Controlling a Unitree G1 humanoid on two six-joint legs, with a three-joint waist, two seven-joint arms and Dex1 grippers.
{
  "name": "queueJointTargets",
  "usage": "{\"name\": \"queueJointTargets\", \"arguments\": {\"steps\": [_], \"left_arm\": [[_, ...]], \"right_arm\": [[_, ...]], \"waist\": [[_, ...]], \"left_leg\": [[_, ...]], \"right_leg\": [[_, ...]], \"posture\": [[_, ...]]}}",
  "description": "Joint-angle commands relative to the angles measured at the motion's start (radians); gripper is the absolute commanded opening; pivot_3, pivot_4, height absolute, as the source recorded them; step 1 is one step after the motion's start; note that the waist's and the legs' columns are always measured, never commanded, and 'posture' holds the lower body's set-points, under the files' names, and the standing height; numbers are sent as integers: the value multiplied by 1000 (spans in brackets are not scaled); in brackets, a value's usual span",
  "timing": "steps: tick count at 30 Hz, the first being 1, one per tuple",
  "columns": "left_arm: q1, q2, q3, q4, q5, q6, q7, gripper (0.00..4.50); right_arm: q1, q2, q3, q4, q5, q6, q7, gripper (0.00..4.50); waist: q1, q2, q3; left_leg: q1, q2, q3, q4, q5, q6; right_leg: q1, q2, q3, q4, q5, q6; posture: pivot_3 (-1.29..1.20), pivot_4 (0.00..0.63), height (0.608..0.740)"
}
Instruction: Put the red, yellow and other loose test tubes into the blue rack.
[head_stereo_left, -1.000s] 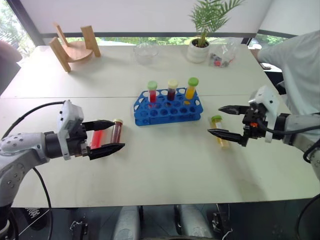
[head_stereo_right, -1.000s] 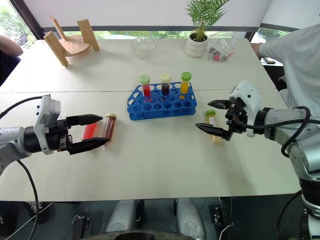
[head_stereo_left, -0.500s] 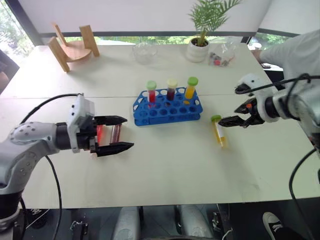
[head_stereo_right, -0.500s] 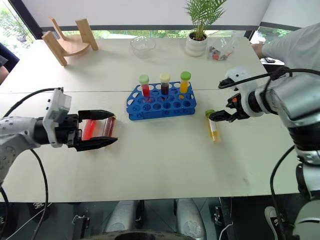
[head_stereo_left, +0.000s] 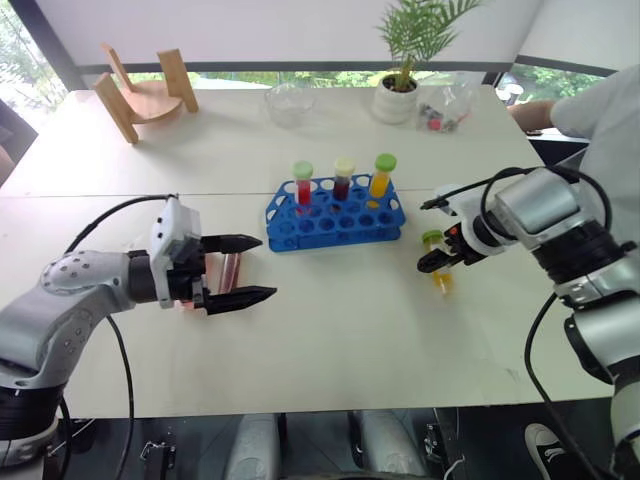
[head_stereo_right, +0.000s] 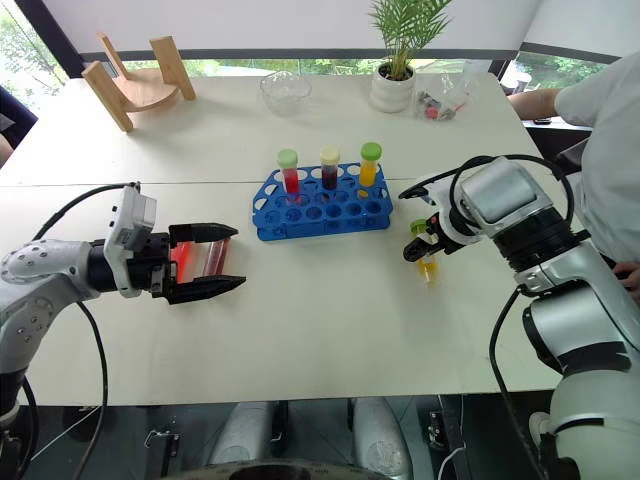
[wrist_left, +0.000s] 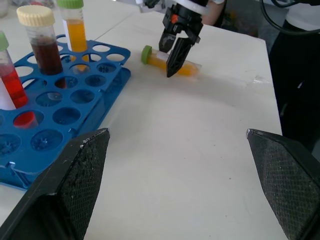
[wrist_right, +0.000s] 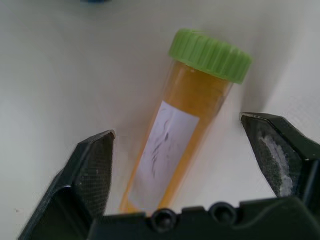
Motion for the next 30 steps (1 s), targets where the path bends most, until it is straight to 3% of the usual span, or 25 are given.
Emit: {"name": "queueJointTargets", "arguments": {"steps": [1, 4, 5, 8, 11, 14, 17, 22, 25, 30], "left_arm": [[0, 3, 36, -32, -2, -18, 9, 4500], [-3, 6, 38, -28, 0, -18, 10, 4500], [-4, 8, 39, -26, 1, -18, 9, 4500], [-7, 15, 43, -18, 3, -19, 4, 4500], [-22, 16, 51, -2, 5, -16, 10, 4500], [-31, 14, 48, 4, 6, -12, 13, 4500], [-41, 15, 43, 5, 4, -5, 17, 4500], [-64, 19, 40, 20, 1, 6, 15, 4500], [-95, 22, 26, 26, 3, 19, 18, 4500], [-112, 27, 27, 22, -2, 38, 13, 4500]], "right_arm": [[6, 26, 19, 11, -27, -33, 14, 2569], [7, 35, 8, 5, -36, -24, 19, 1016], [5, 35, -5, -6, -33, -12, 23, 847], [-14, 30, -83, -62, -12, 29, 19, 845], [16, 16, -277, -265, 23, -68, -8, 845], [107, 111, -532, -421, 72, -124, -93, 845], [243, 220, -689, -562, 92, -283, -169, 845], [421, 351, -763, -678, 124, -584, -181, 845], [521, 511, -784, -588, 122, -898, -189, 845], [536, 568, -734, -402, 42, -1182, -170, 845]], "waist": [[-2, 0, 0], [-6, -1, -1], [-8, -1, -1], [-15, -1, -1], [-19, 1, 1], [-21, 1, 1], [-22, -1, 0], [-21, 1, 0], [-24, 0, 0], [-24, 1, 0]], "left_leg": [[0, 0, 0, 0, 0, 0], [2, 0, 0, 0, 0, 0], [3, 0, -1, 0, 0, 0], [2, 0, -1, 0, 0, 0], [0, 0, -1, -1, 0, 0], [-1, 0, -2, -2, 0, 0], [0, 1, -3, -3, 0, 0], [0, -1, -2, -1, 0, 0], [2, 0, -2, -1, 0, 0], [3, 0, -2, -2, 0, -1]], "right_leg": [[0, 0, 0, 0, 0, 0], [2, 0, 0, 1, 0, 0], [2, 1, 0, 1, 0, 0], [2, 0, 0, 1, 0, 0], [0, 0, 0, 1, 0, 0], [-1, 1, 0, 1, 0, 0], [0, 2, -1, 0, 0, 0], [1, 0, 0, 1, 0, 1], [2, 1, 0, 1, 0, 1], [3, 2, 0, 2, 0, 1]], "posture": [[0, 150, 740], [0, 150, 740], [0, 150, 740], [0, 150, 740], [0, 150, 740], [0, 150, 740], [0, 150, 740], [0, 150, 740], [0, 150, 740], [0, 150, 740]]}}
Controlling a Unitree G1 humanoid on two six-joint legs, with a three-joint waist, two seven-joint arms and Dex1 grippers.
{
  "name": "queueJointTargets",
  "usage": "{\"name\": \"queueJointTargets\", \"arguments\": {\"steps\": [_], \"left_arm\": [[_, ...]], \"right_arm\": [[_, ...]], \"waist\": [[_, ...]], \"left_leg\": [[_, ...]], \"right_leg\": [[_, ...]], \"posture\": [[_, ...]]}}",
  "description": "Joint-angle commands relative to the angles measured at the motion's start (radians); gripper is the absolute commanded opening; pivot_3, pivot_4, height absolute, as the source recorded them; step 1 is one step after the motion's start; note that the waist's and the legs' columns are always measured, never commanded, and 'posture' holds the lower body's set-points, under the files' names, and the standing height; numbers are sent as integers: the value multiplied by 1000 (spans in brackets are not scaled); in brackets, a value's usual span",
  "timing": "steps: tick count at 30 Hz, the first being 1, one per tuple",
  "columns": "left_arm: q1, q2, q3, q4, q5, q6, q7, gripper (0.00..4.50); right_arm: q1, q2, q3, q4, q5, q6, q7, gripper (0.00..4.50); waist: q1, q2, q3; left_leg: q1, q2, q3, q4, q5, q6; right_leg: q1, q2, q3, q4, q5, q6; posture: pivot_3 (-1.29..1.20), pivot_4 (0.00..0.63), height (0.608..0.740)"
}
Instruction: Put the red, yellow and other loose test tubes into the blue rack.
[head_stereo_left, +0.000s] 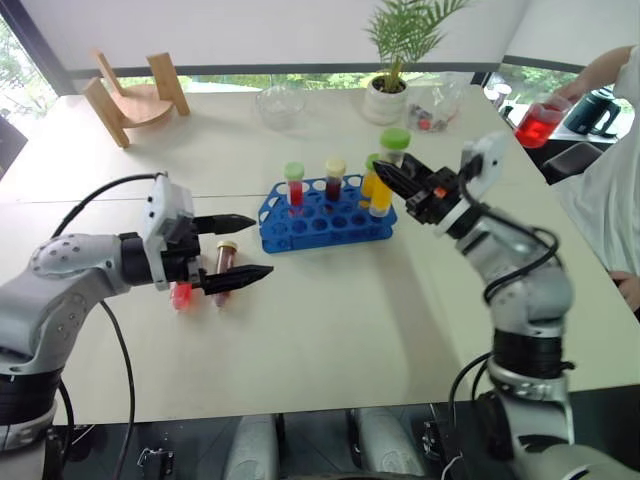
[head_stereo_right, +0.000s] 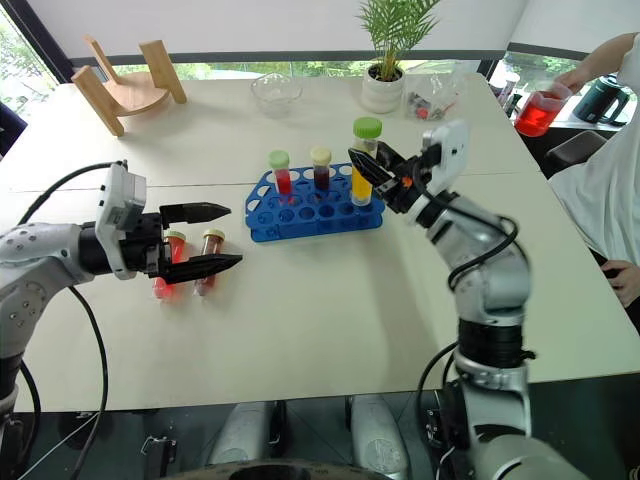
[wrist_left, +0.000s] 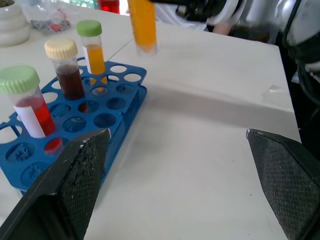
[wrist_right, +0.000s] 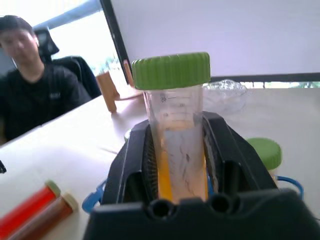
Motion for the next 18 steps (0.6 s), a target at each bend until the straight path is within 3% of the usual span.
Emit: {"name": "queueJointTargets", "arguments": {"steps": [1, 18], "left_arm": [[-14, 19, 11, -16, -6, 8, -8, 4500], [-13, 41, 31, -28, -18, 20, -5, 4500]], "right_arm": [[-26, 10, 16, 62, -30, -164, 9, 845], [-59, 5, 27, 304, -41, -346, 3, 845]], "waist": [[1, 0, 0], [1, 0, 0]], "left_leg": [[0, 0, 0, 0, 0, 0], [0, 0, 0, 0, 0, 0]], "right_leg": [[0, 0, 0, 0, 0, 0], [0, -1, 0, 0, 0, 0]], "posture": [[0, 150, 740], [0, 150, 740]]}}
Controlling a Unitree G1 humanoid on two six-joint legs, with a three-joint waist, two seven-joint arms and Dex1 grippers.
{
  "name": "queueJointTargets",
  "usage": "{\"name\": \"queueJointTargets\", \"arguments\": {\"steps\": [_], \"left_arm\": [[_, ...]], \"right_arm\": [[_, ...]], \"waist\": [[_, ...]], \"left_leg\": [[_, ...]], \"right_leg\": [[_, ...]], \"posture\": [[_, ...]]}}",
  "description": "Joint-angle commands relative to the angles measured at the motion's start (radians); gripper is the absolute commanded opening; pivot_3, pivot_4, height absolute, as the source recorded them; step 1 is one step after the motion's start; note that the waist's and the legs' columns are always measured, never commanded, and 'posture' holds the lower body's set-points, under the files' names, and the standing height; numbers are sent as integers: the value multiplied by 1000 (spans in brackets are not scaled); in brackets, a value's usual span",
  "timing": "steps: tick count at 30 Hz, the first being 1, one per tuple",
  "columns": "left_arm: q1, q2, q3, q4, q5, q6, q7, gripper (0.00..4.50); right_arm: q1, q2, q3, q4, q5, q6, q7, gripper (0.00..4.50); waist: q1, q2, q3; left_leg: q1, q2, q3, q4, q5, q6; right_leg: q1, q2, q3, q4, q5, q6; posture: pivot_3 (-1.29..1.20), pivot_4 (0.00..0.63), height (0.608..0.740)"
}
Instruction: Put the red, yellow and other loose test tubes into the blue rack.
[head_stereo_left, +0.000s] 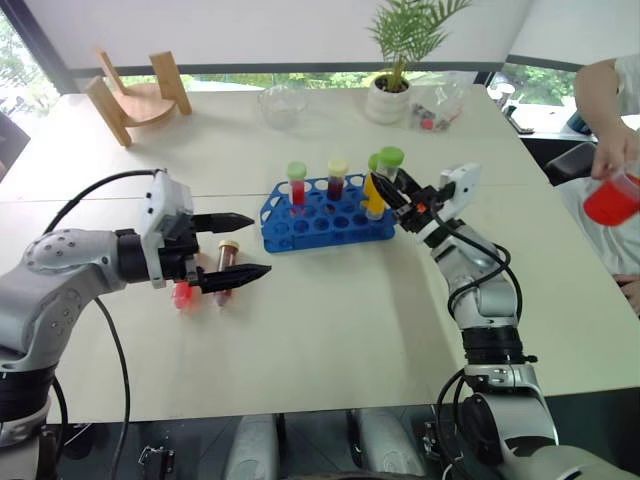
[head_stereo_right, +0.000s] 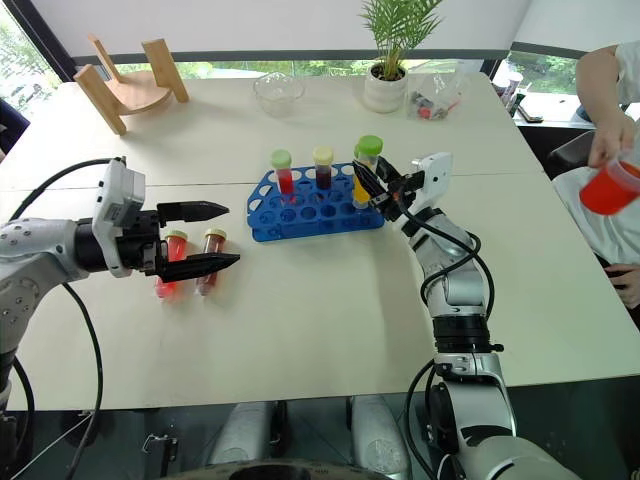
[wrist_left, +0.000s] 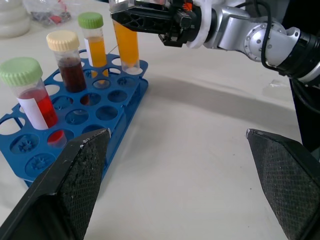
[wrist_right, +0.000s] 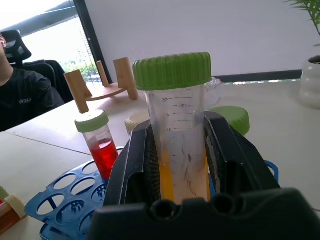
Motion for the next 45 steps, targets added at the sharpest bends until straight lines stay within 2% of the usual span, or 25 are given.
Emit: {"name": "queueJointTargets", "arguments": {"steps": [1, 45], "left_arm": [[-14, 16, 28, -22, -11, 1, -4, 4500], [-36, 0, 3, -22, -11, 5, 3, 4500]], "right_arm": [[-23, -9, -6, -3, 5, -37, 4, 845], [5, -20, 17, 18, -10, -51, -12, 845]], "waist": [[0, 0, 0], [0, 0, 0]], "left_leg": [[0, 0, 0, 0, 0, 0], [0, 0, 0, 0, 0, 0]], "right_leg": [[0, 0, 0, 0, 0, 0], [0, 0, 0, 0, 0, 0]], "posture": [[0, 150, 740], [0, 150, 740]]}}
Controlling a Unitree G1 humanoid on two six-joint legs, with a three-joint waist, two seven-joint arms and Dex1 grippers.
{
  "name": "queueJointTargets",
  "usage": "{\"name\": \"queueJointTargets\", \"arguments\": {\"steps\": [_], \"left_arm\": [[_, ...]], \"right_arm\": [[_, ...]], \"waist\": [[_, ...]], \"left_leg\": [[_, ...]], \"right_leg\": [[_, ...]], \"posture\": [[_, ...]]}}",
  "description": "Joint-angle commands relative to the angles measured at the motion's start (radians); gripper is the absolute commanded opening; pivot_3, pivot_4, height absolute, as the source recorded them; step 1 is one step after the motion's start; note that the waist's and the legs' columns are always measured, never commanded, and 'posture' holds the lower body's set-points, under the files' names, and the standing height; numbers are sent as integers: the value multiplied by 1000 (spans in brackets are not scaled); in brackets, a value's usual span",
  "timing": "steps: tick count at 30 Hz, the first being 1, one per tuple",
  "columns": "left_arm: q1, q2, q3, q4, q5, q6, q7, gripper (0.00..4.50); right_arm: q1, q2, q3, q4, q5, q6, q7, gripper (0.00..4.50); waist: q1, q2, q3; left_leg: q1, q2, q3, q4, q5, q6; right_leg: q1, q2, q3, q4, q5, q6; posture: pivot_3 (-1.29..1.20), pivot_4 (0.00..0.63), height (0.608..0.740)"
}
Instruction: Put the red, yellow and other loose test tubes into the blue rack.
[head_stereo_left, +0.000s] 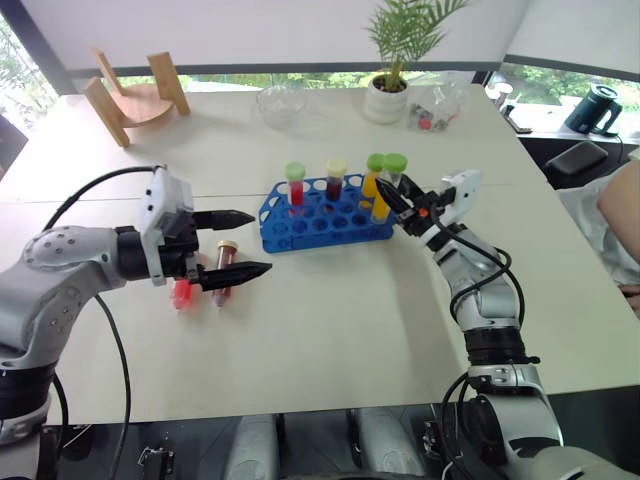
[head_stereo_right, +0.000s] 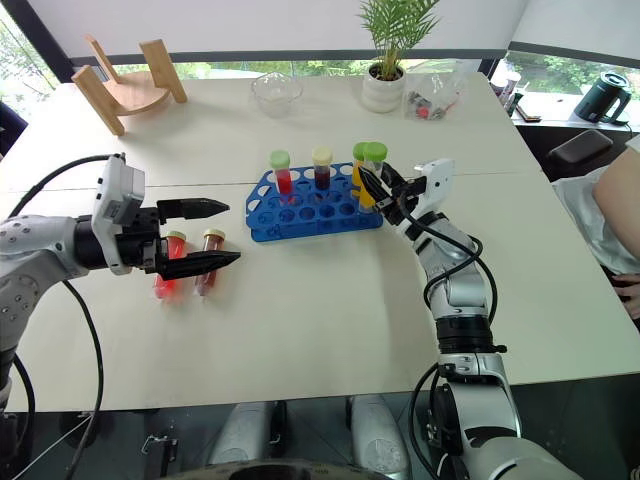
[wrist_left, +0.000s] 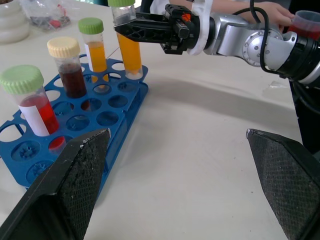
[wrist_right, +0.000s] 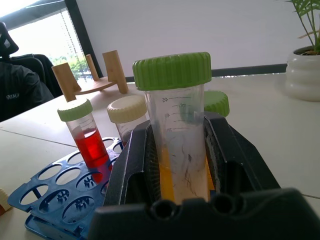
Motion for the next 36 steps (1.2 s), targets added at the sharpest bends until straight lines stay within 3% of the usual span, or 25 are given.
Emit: {"name": "queueJointTargets", "arguments": {"steps": [1, 23, 24, 26, 29, 36], "left_arm": [[-21, 1, 5, -22, -10, 3, 1, 4500], [-26, -6, 9, -26, -10, 19, 1, 4500], [-21, -4, 9, -25, -8, 20, 1, 4500], [-12, 0, 16, -26, -13, 29, 3, 4500], [0, 8, 19, -25, -10, 48, 14, 4500], [-78, 46, -61, 23, 84, 107, 77, 4500]], "right_arm": [[-2, 3, 10, -11, -11, -26, -2, 845], [12, 12, 37, 44, -44, -74, 1, 845], [20, 6, 39, 35, -43, -66, 6, 1872], [33, -10, 41, 9, -48, -49, 6, 2658], [55, -56, 37, -66, -48, 12, 3, 4315], [151, -334, 16, -390, 49, 298, 156, 4425]], "waist": [[0, 0, 0], [-1, 0, 0], [-1, 0, 0], [-1, 0, 0], [1, 0, 0], [10, 0, 0]], "left_leg": [[0, 0, 0, 0, 0, 0], [0, 0, 0, 0, 0, 0], [0, 0, 0, 0, 0, 0], [0, 0, 0, 0, 0, 0], [0, 0, 0, 0, 0, 0], [0, -1, 0, 1, 0, 0]], "right_leg": [[0, 0, 0, 0, 0, 0], [0, 0, 0, 0, 0, 0], [0, 0, 0, 0, 0, 0], [0, 0, 0, 0, 0, 0], [0, 0, 0, 0, 0, 0], [1, -1, 0, 0, 0, 0]], "posture": [[0, 150, 740], [0, 150, 740], [0, 150, 740], [0, 150, 740], [0, 150, 740], [0, 150, 740]]}}
